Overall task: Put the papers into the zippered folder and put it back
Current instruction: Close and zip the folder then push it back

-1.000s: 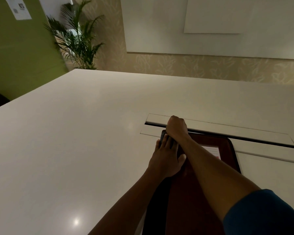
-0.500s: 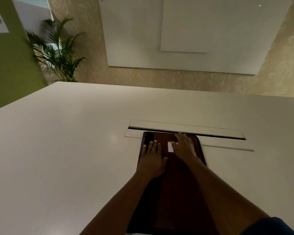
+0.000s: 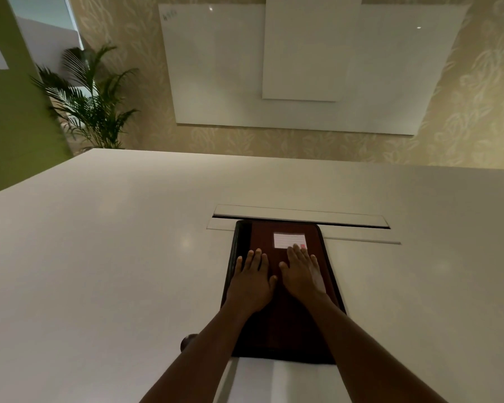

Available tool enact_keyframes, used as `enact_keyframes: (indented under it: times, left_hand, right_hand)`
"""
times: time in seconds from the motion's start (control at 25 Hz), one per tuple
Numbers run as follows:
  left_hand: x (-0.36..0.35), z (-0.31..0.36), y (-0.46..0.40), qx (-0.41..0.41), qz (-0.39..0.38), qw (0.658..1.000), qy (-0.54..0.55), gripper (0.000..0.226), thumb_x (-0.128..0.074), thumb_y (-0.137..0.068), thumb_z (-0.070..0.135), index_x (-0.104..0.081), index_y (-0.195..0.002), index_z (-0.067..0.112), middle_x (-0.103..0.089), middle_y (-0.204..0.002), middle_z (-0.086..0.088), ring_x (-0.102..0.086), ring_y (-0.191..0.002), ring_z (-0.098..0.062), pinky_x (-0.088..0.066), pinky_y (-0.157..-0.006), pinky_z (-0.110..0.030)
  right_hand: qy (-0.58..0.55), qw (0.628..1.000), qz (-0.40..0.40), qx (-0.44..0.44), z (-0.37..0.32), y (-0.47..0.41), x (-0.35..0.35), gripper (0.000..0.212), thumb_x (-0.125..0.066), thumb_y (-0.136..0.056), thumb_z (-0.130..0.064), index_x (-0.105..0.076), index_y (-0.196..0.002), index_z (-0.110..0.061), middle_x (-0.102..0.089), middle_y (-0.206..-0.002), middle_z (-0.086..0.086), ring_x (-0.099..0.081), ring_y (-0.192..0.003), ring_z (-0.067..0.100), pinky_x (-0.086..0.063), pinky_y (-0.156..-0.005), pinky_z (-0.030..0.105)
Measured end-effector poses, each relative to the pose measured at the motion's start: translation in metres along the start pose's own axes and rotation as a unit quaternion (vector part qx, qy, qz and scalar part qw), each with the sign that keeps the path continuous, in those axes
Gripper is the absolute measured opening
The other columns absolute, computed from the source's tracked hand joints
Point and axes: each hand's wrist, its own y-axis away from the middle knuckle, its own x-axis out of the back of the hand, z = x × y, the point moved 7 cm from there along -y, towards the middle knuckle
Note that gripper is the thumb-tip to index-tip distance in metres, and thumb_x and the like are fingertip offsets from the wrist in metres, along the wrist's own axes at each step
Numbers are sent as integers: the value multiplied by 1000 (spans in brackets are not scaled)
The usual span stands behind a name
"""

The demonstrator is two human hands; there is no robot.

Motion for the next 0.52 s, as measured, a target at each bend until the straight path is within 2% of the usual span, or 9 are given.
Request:
enact_keyframes:
  times: [0.52]
  left_hand:
    - [6,16,36,4,41,999,-10,61,-22,-103,37,-10,-155,8,-7,-164,-13,2,-152,-26,2,-122,-43]
  right_hand:
    - [-5,1000,15,2,-13,60,11,61,-30,-100,-38,-17,-154,-12,-14,-163,9,-7,-152,24,-2,-122,39]
